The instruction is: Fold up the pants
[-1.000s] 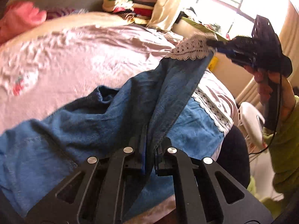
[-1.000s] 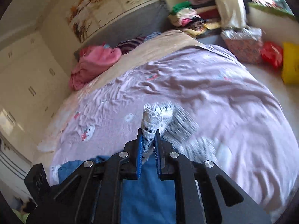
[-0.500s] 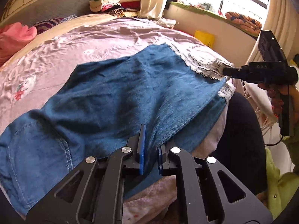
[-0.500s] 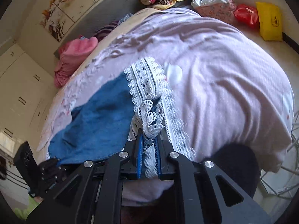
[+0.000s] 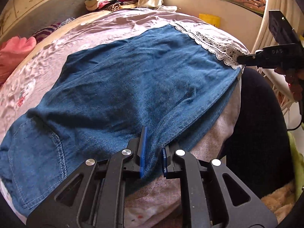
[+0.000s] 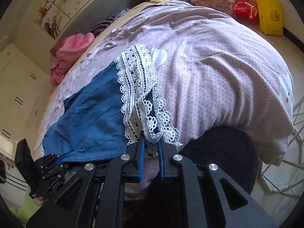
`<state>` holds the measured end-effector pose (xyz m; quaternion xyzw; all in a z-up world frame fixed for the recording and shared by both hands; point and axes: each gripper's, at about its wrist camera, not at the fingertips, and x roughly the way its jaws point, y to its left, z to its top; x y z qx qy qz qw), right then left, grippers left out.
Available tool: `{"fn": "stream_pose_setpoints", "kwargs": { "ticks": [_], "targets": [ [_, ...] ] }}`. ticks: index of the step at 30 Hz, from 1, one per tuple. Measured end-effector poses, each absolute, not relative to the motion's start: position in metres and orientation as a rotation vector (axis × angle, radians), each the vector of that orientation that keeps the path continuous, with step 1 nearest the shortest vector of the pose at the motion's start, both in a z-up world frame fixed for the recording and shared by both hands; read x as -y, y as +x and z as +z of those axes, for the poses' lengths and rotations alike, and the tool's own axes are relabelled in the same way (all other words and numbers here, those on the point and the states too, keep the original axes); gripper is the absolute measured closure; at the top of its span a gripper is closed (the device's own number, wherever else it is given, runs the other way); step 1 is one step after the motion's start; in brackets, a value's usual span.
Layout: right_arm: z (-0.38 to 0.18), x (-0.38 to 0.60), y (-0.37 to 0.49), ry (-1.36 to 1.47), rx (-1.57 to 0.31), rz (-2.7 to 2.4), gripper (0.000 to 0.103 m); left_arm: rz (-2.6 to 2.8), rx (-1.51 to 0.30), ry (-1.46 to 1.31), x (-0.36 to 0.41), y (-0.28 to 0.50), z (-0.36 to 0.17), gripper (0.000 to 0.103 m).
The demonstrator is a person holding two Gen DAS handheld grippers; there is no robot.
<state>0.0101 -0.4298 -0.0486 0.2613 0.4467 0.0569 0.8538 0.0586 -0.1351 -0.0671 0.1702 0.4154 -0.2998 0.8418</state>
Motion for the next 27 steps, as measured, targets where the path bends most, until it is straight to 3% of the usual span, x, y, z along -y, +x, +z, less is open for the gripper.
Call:
{"fn": "stream_pose_setpoints", "kwargs": {
  "ticks": [4,9,14,16,18,21,25,27],
  "targets": [
    [-0.028,0.437,-0.003,0.499,-0.894,0.087,0.067,-0.637,-0.882,0.346,0.132,0.06,-0.066,0.095],
    [0.002,0.426,-0.009,0.428,-0.791,0.139,0.067,-0.638,-0.888,0.344,0.13,0.056,-0.065,0.095],
    [-0.01,0.384,0.022,0.327,-0.862,0.249,0.064,-0.639,-0.902,0.33,0.126,0.05,-0.067,0.095],
    [-0.028,0.377,0.032,0.304,-0.942,0.226,0.064,-0.644,-0.909,0.313,0.122,0.047,-0.067,0.089],
    [-0.053,0.378,0.039,0.322,-1.03,0.21,0.063,-0.653,-0.913,0.302,0.119,0.043,-0.066,0.076],
    [-0.057,0.377,0.035,0.332,-1.01,0.222,0.063,-0.681,-0.928,0.275,0.112,0.035,-0.063,0.065],
    [-0.045,0.38,0.028,0.337,-1.0,0.285,0.052,-0.723,-0.847,0.201,0.097,0.028,-0.028,0.058],
    [-0.027,0.386,0.023,0.319,-0.93,0.291,0.049,-0.705,-0.799,0.189,0.09,0.033,-0.01,0.045]
  ]
}}
